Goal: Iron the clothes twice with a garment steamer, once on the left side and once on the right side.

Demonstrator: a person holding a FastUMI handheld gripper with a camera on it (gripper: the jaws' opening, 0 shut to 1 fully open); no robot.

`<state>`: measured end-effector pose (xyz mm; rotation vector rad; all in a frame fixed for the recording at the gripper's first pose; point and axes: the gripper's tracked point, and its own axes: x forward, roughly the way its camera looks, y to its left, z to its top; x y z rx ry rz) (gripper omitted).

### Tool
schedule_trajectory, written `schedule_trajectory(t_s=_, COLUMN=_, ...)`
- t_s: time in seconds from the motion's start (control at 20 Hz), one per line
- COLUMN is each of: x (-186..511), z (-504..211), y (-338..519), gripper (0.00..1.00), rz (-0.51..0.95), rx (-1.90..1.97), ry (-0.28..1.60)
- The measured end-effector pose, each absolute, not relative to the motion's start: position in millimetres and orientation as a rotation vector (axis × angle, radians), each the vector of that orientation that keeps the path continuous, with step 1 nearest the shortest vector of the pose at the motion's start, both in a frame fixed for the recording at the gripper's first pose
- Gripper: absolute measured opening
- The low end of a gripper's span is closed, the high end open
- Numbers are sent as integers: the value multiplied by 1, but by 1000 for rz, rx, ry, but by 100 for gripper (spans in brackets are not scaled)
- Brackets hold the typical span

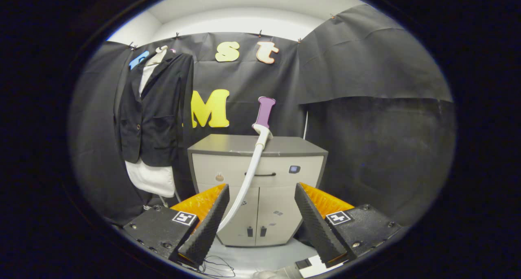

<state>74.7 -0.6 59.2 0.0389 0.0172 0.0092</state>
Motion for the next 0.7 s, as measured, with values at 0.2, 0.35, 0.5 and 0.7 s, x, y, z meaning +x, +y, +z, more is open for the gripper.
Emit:
schedule_trajectory(t_s=0.2, x=139, z=104, y=-13, gripper=100, rz=39, rx=22, ry=-21)
schedule_trajectory(t_s=0.35, x=190, z=138, y=-19, gripper=100, rz=68, rx=22, ry=-46)
schedule_trajectory(t_s=0.5, x=245, z=167, y=-22, gripper=100, rz=100, rx=13, ry=-61)
schedule_trajectory(t_s=0.7, x=316, z=190, y=-20, gripper=100, rz=141, rx=44, ry=-48)
